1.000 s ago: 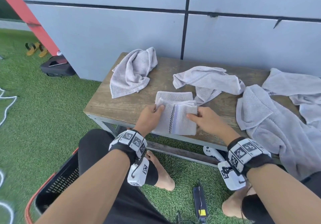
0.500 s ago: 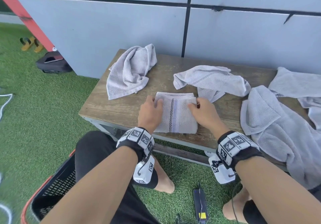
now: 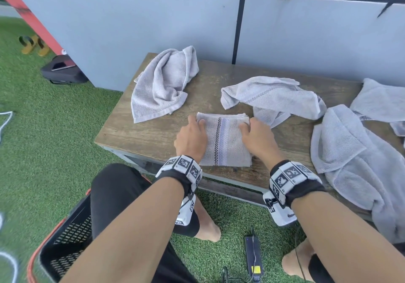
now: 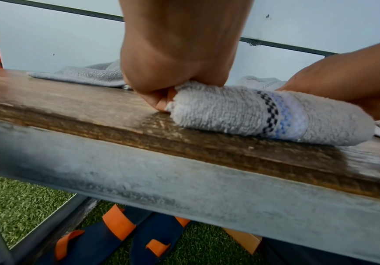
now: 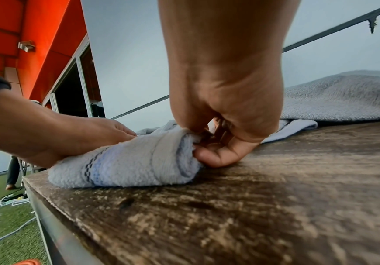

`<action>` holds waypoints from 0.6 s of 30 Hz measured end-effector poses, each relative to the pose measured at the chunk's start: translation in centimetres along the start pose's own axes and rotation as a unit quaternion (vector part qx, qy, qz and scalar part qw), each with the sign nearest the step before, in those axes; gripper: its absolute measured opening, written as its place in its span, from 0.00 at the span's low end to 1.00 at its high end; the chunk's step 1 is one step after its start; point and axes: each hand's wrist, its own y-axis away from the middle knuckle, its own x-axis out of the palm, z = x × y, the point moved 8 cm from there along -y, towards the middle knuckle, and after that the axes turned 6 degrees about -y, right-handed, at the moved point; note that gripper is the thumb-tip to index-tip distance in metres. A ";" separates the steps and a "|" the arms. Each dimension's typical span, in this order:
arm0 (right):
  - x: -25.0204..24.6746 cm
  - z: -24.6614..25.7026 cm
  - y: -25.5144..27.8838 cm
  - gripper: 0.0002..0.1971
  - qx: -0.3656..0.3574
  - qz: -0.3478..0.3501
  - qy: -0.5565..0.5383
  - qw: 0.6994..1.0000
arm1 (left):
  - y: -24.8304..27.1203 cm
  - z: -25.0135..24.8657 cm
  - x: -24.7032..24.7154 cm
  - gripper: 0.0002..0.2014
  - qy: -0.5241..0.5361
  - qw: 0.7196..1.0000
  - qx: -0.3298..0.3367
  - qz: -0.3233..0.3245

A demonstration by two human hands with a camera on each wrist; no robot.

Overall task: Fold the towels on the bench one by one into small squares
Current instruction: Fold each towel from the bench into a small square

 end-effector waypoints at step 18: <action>-1.7 2.4 0.1 0.11 -0.049 -0.035 -0.017 0.998 | -2.8 -0.5 -1.0 0.11 0.021 0.999 0.020 0.015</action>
